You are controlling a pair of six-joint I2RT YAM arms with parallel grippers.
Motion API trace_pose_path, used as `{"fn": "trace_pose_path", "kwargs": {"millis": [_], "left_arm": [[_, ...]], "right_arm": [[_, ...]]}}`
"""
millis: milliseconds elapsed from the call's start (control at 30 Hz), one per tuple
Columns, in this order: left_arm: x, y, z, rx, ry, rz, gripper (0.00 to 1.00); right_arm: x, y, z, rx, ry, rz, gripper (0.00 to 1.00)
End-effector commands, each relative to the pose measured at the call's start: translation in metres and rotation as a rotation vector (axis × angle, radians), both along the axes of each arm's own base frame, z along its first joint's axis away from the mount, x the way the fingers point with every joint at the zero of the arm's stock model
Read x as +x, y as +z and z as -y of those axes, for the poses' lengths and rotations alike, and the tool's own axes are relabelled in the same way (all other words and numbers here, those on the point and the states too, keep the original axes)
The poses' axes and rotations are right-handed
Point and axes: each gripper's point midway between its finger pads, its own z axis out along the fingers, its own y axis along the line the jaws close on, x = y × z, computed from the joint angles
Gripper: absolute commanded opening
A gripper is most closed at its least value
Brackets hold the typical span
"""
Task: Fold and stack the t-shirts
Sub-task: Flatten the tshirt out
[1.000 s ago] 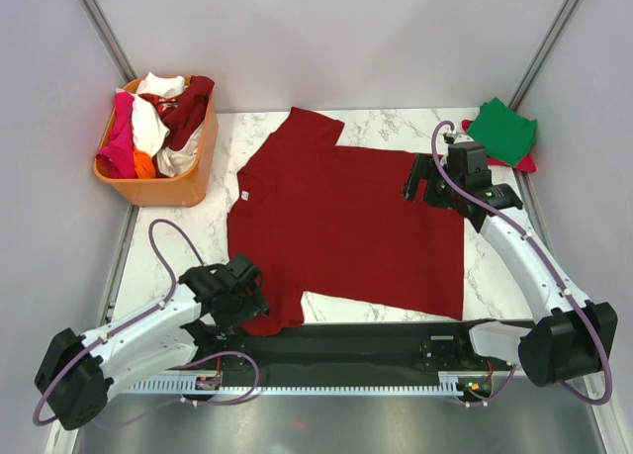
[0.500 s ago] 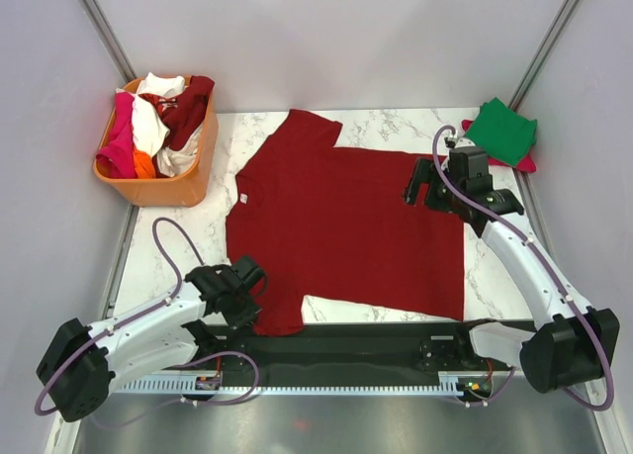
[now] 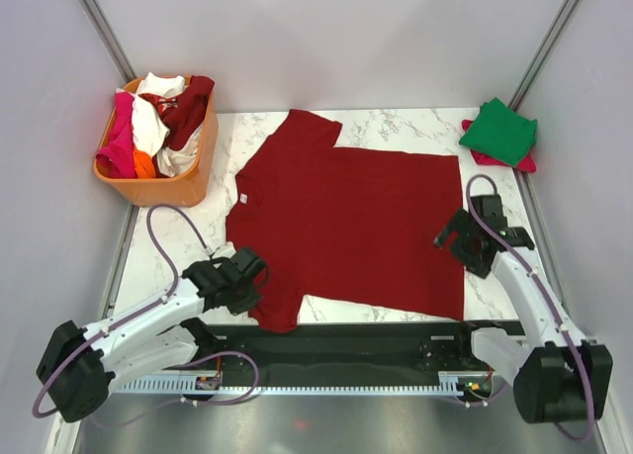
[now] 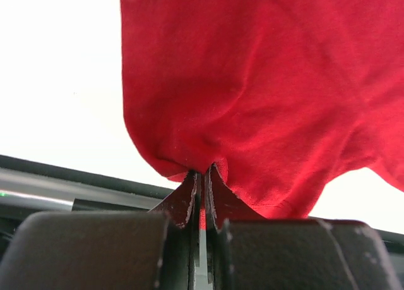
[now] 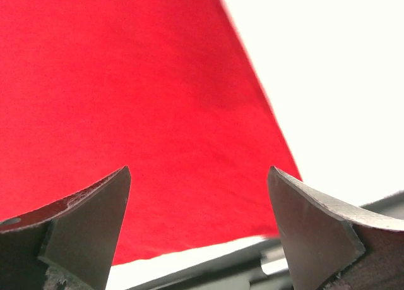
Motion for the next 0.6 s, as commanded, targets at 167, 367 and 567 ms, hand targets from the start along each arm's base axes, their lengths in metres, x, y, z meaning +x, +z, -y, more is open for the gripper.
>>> {"fn": "trace_pose_path", "kwargs": {"millis": [167, 367, 567], "left_arm": [[0.022, 0.019, 0.006, -0.026, -0.059, 0.139, 0.02], [0.019, 0.019, 0.004, -0.065, -0.043, 0.166, 0.02], [0.018, 0.019, 0.004, -0.079, -0.033, 0.174, 0.02]], "right_arm": [[-0.064, -0.034, 0.000, 0.149, -0.218, -0.244, 0.96], [-0.094, -0.059, -0.014, 0.227, -0.231, -0.412, 0.90], [-0.101, -0.070, -0.015, 0.237, -0.243, -0.436, 0.84]]}}
